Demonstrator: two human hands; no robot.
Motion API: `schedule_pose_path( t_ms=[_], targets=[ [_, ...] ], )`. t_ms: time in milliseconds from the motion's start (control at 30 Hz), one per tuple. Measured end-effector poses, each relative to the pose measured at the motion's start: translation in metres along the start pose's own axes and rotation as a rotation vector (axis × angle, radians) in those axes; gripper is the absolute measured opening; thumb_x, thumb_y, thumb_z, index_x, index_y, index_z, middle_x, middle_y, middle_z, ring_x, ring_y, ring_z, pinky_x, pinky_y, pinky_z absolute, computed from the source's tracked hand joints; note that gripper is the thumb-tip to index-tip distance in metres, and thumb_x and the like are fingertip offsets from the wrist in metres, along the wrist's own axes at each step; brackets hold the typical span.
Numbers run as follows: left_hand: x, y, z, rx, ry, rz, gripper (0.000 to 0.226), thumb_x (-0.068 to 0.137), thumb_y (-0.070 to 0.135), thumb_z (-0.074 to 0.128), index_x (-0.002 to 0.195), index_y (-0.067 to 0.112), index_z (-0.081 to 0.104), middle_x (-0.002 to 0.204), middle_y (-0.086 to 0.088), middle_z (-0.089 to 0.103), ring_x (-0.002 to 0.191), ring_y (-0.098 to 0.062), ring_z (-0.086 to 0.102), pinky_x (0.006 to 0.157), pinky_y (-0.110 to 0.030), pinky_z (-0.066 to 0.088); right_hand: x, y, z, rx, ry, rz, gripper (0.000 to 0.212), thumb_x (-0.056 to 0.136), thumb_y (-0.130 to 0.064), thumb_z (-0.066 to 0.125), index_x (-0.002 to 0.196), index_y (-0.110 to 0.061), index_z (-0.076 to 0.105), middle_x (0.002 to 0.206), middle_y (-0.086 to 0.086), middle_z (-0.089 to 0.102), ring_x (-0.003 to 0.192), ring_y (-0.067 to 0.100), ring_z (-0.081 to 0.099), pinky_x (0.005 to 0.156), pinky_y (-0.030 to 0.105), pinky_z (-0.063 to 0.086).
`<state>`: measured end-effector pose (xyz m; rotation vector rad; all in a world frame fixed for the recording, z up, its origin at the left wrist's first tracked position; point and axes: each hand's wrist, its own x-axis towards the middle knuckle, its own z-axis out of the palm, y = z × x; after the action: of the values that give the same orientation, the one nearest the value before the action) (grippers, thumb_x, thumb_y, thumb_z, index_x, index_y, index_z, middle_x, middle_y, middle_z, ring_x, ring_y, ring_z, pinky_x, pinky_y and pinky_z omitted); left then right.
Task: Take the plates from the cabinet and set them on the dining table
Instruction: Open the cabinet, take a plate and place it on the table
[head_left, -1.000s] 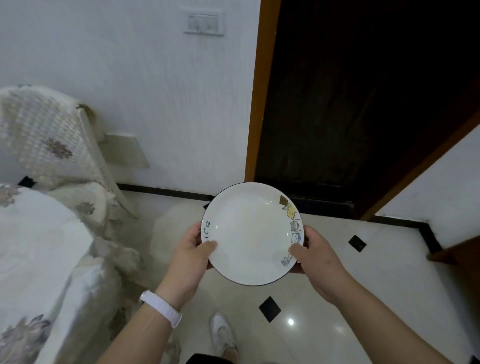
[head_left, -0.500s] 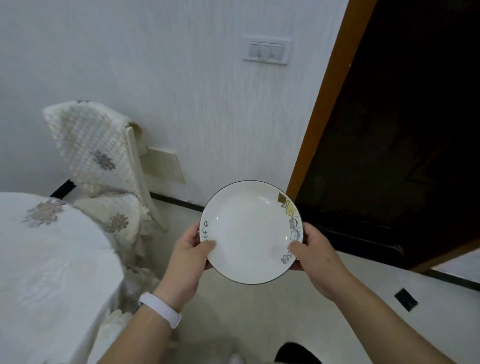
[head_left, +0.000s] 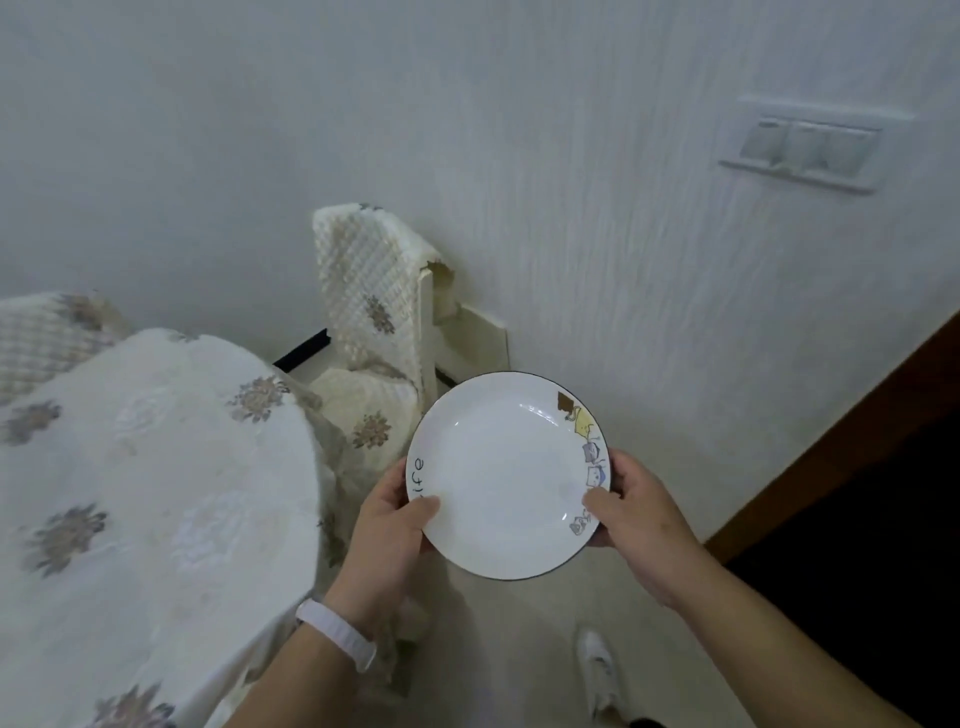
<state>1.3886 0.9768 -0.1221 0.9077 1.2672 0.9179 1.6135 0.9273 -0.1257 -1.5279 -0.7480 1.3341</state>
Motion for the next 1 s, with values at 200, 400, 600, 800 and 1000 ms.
schedule_pose_path(
  t_ms=[200,400,600,800,1000],
  targets=[
    [0.034,0.02,0.039,-0.087,0.184,0.013,0.051,0.09,-0.011,0.045,0.122,0.025,0.062,0.108,-0.006,0.073,0.091,-0.032,0.068,0.05,-0.03,0.052,0.07,-0.049,-0.024,-0.06,-0.176,-0.027,0.041,0.089,0.008,0.044,0.107,-0.023,0.064,0.099,-0.004,0.075,0.082,0.019,0.074,0.059,0.03,0.059],
    [0.045,0.025,0.038,-0.129,0.33,0.025,0.048,0.09,-0.01,0.045,0.117,0.024,0.064,0.107,-0.004,0.074,0.099,-0.033,0.067,0.075,-0.046,0.058,0.113,-0.066,-0.013,-0.11,-0.329,-0.027,0.041,0.089,0.009,0.044,0.106,-0.023,0.064,0.097,-0.006,0.075,0.082,0.017,0.074,0.061,0.033,0.06],
    [0.055,0.031,0.017,-0.171,0.46,0.042,0.047,0.092,-0.01,0.044,0.118,0.024,0.062,0.107,-0.003,0.073,0.094,-0.028,0.068,0.067,-0.04,0.056,0.147,-0.071,0.023,-0.161,-0.442,-0.016,0.041,0.088,0.008,0.044,0.104,-0.023,0.065,0.097,-0.004,0.075,0.085,0.022,0.073,0.069,0.041,0.062],
    [0.086,0.026,-0.015,-0.242,0.539,0.033,0.047,0.09,-0.01,0.045,0.123,0.019,0.062,0.109,-0.01,0.073,0.097,-0.036,0.068,0.067,-0.04,0.056,0.186,-0.077,0.065,-0.229,-0.525,-0.008,0.042,0.087,0.006,0.044,0.107,-0.024,0.066,0.102,-0.004,0.075,0.09,0.024,0.073,0.074,0.047,0.062],
    [0.142,0.037,-0.062,-0.295,0.564,0.013,0.047,0.088,-0.009,0.048,0.121,0.021,0.063,0.112,-0.009,0.072,0.099,-0.035,0.068,0.072,-0.043,0.056,0.231,-0.091,0.125,-0.257,-0.524,0.001,0.04,0.088,0.009,0.045,0.107,-0.021,0.065,0.1,0.0,0.075,0.091,0.026,0.072,0.072,0.043,0.062]
  ],
)
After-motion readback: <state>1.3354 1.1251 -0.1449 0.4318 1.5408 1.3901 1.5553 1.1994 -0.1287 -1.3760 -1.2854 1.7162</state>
